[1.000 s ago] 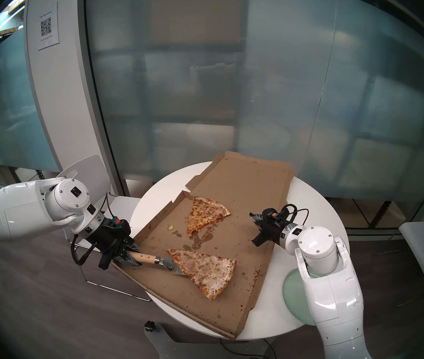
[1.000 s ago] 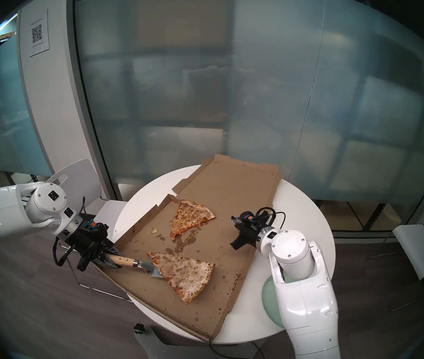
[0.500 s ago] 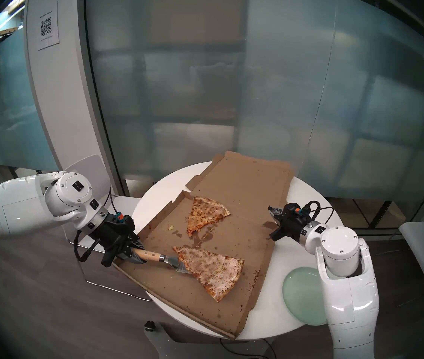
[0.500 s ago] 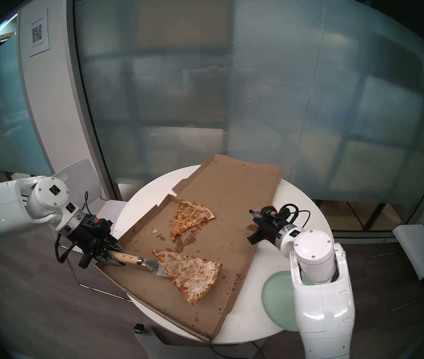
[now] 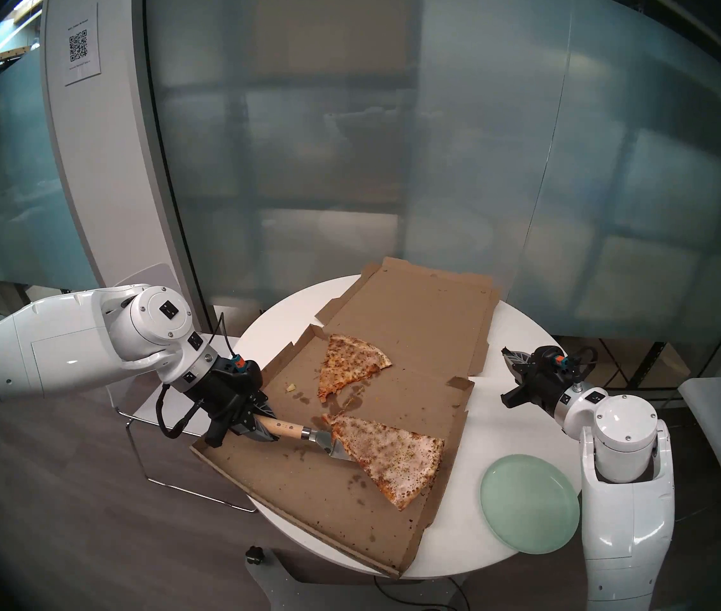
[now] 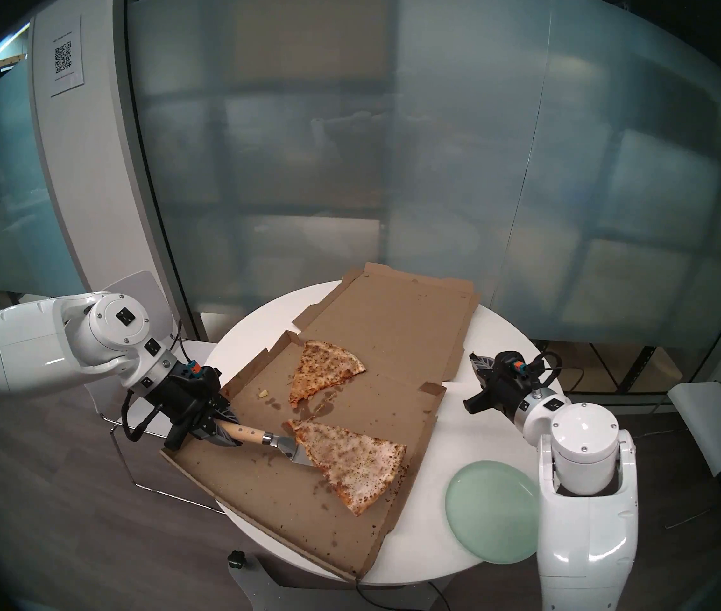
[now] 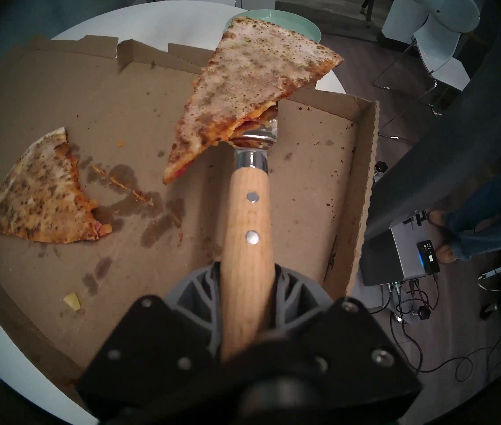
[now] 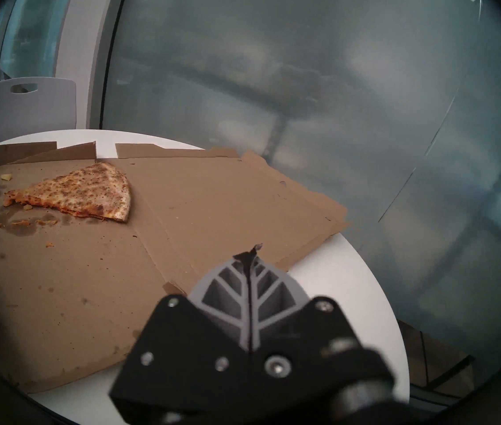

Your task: Put pizza slice onto the plate

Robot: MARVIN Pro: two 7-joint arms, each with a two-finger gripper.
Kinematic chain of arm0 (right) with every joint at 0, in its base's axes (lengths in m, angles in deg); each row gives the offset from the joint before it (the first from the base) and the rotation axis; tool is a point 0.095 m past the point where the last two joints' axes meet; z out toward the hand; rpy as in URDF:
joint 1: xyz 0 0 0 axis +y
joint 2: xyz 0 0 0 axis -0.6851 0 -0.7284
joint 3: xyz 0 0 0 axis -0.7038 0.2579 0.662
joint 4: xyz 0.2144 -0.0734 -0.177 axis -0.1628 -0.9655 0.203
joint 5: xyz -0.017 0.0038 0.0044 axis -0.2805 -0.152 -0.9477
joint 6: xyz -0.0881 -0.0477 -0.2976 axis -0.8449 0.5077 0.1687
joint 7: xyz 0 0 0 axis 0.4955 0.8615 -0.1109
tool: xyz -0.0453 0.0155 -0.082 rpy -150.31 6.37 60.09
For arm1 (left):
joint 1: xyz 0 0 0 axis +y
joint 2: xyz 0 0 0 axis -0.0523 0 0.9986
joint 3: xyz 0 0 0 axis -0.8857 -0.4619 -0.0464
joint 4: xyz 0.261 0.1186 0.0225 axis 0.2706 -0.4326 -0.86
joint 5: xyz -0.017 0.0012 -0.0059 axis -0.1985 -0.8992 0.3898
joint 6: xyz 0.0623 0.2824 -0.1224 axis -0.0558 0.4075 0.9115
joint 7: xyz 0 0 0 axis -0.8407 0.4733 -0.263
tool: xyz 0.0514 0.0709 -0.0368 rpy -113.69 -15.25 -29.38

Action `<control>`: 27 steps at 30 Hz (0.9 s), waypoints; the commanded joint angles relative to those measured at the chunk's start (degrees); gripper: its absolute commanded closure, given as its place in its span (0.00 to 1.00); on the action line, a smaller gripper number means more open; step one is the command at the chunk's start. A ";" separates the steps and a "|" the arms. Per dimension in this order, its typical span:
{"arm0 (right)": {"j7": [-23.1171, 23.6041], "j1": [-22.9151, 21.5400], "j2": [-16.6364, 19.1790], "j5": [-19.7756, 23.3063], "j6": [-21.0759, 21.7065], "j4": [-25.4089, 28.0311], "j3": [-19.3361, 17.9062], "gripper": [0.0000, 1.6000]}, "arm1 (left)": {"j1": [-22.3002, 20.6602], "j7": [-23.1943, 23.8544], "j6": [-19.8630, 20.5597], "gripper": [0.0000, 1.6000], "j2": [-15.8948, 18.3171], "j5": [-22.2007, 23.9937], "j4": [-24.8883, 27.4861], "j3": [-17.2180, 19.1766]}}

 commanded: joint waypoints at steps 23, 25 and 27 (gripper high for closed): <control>2.66 6.28 -2.70 6.12 -2.95 4.43 -10.50 1.00 | -1.95 0.30 3.27 1.00 -12.71 0.50 -2.05 1.51; 2.86 7.07 -2.84 6.22 -3.12 4.74 -11.40 1.00 | -1.99 0.43 3.28 1.00 -13.59 0.44 -2.56 1.52; 3.05 7.55 -3.07 6.49 -3.24 4.84 -12.35 1.00 | -2.03 0.49 3.40 1.00 -14.66 0.33 -3.18 1.50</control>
